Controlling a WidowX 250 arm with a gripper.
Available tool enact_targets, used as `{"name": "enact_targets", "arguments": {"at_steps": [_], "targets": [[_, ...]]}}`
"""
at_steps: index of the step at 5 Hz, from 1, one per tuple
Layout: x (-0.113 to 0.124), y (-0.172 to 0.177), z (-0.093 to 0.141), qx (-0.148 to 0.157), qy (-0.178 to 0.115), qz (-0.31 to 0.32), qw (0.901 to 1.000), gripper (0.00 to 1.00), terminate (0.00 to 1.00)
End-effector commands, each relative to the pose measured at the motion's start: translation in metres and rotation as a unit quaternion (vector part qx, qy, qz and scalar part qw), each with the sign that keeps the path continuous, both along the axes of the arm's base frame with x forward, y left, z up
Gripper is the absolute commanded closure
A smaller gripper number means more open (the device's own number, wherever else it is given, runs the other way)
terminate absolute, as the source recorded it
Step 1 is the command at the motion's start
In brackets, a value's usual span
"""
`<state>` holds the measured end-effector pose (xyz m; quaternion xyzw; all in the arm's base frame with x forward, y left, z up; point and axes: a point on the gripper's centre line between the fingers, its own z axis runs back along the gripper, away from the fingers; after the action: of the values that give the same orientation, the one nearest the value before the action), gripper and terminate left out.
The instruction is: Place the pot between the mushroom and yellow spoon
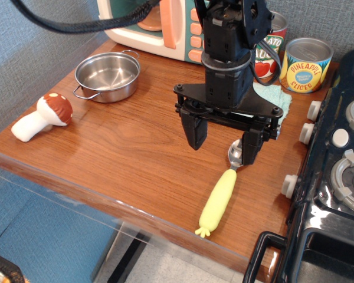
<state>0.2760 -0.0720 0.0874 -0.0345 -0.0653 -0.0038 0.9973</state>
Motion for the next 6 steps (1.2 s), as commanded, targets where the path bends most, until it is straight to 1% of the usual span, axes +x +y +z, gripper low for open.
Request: {"name": "enact_targets", "arguments": {"at_steps": [1, 2, 3, 4, 5, 6], "targets": [[0.000, 0.000, 0.000, 0.000, 0.000, 0.000, 1.0000, 0.00, 0.00], [0.025, 0.035, 0.011, 0.005, -0.011, 0.050, 0.9987, 0.00, 0.00], [0.046, 0.072, 0.023, 0.023, -0.023, 0.098, 0.9947, 0.00, 0.00], [0.072, 0.119, 0.025, 0.039, -0.032, 0.136, 0.9895, 0.00, 0.00], [0.094, 0.154, 0.011, 0.052, -0.030, 0.137, 0.9887, 0.00, 0.00], [0.108, 0.186, 0.000, 0.070, -0.039, 0.104, 0.9914, 0.00, 0.00]]}}
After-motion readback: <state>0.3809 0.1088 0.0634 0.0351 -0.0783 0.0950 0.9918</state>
